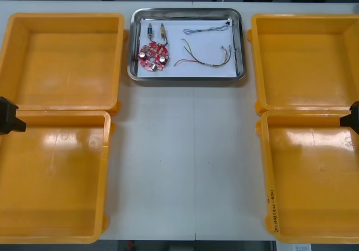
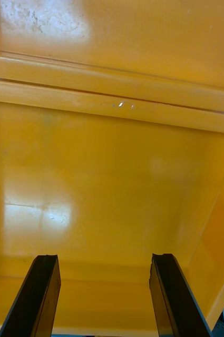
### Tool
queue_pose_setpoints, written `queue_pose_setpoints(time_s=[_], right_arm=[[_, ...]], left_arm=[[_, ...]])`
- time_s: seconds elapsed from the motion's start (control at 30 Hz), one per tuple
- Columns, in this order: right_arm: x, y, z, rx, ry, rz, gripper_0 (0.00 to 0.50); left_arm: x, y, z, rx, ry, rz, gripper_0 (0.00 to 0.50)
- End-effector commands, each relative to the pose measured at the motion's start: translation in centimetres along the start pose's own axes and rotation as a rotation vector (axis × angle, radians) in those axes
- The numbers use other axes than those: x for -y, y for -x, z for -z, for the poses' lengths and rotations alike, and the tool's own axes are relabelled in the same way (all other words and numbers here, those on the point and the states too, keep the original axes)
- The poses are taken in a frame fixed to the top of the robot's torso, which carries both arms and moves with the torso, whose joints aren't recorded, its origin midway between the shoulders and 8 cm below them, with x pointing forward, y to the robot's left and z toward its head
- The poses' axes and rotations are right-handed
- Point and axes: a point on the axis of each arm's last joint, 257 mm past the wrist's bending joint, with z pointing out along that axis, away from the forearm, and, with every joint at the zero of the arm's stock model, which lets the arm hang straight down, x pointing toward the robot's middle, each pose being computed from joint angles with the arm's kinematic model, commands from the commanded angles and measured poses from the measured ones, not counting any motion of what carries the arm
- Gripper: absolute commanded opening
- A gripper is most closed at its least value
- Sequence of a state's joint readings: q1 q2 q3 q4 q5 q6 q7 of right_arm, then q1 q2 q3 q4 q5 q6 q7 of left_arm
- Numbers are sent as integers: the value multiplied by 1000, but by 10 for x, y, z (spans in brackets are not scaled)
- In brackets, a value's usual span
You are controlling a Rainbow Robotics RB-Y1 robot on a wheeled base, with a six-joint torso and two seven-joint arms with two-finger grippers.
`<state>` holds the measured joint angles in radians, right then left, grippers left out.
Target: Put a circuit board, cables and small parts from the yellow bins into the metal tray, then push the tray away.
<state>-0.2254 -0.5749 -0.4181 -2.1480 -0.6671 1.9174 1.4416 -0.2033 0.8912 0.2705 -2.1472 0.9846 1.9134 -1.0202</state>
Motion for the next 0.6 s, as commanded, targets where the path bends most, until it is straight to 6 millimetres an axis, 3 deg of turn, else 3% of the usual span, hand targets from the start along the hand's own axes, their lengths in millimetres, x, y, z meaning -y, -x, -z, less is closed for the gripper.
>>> queue_pose_setpoints(time_s=[0.03, 0.6], right_arm=[[14, -1, 7, 0, -34, -24, 500], [14, -1, 7, 0, -34, -24, 500]], left_arm=[[-17, 6, 14, 32, 55, -93, 500], [-17, 6, 14, 32, 55, -93, 500]])
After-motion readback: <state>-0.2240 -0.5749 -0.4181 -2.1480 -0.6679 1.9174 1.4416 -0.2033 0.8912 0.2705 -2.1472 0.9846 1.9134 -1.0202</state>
